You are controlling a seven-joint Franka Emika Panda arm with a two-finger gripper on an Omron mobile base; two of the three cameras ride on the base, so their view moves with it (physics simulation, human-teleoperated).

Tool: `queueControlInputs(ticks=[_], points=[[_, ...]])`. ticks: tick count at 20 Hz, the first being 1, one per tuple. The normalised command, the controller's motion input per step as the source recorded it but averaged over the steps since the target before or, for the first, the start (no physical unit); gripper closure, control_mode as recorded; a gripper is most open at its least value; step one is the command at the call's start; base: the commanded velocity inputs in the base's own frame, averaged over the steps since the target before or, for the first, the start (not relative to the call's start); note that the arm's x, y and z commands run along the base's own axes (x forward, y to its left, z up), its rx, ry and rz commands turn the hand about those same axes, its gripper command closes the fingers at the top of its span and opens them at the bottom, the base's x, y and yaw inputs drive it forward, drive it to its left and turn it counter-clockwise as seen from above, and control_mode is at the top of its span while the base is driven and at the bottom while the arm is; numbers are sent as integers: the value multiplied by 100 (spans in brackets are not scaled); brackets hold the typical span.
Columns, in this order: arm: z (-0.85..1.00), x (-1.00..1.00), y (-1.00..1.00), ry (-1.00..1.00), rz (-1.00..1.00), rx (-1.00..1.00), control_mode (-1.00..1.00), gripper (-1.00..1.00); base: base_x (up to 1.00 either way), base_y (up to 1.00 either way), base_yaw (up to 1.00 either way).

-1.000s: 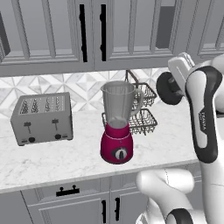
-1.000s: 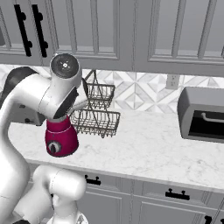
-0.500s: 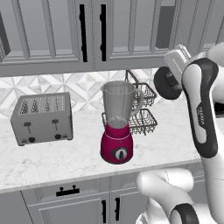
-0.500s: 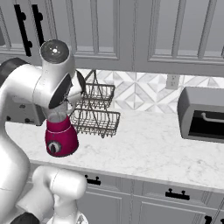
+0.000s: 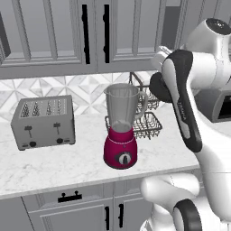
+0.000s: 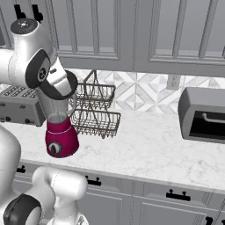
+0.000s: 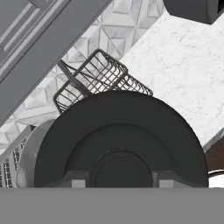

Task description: Close the lid blender by securely placing the lid on top.

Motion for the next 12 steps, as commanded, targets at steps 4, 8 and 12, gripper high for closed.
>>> queueControlInputs(ticks=[4, 8, 12], points=[[6, -5, 36, 6, 0, -7, -100, 100, 0, 0, 0], [6, 0, 54, 9, -1, -3, -100, 100, 0, 0, 0], [0, 0, 48, 1, -9, 0, -100, 100, 0, 0, 0]])
